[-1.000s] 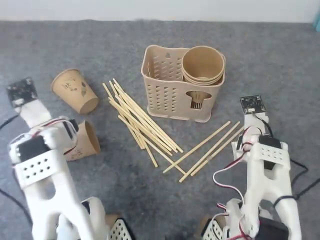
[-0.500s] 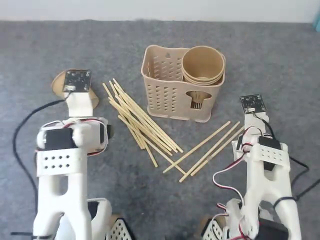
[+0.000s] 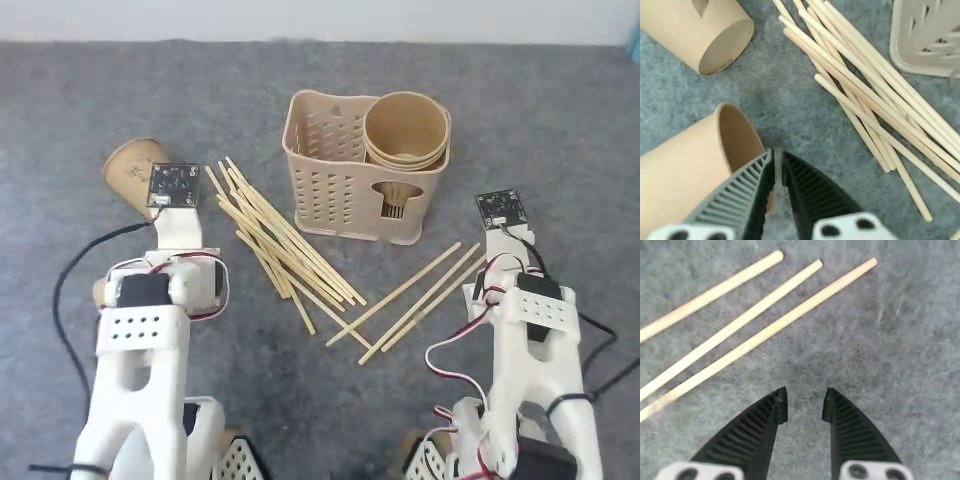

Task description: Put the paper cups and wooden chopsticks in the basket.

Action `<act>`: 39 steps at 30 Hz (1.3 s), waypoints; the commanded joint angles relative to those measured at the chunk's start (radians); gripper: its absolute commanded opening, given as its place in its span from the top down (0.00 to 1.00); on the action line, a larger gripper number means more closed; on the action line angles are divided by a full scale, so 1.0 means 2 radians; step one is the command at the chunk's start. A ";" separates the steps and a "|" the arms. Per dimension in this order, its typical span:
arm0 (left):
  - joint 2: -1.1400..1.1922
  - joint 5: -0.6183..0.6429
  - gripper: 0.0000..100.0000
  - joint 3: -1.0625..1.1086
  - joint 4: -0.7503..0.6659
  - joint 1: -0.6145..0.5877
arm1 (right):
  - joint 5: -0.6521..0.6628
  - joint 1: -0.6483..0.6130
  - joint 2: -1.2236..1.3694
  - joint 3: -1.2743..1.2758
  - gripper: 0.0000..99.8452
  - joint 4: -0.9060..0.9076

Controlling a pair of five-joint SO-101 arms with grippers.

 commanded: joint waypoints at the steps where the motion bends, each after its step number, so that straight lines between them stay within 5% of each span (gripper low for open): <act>1: -0.005 -0.009 0.99 0.003 -0.015 0.002 | 0.009 0.007 -0.018 -0.003 0.88 -0.005; 22: -0.005 -0.070 0.99 0.003 -0.081 -0.260 | 0.009 0.008 -0.018 -0.003 0.88 -0.003; 39: 0.020 -0.071 0.98 -0.044 -0.151 -0.394 | 0.009 0.008 -0.017 -0.003 0.88 -0.003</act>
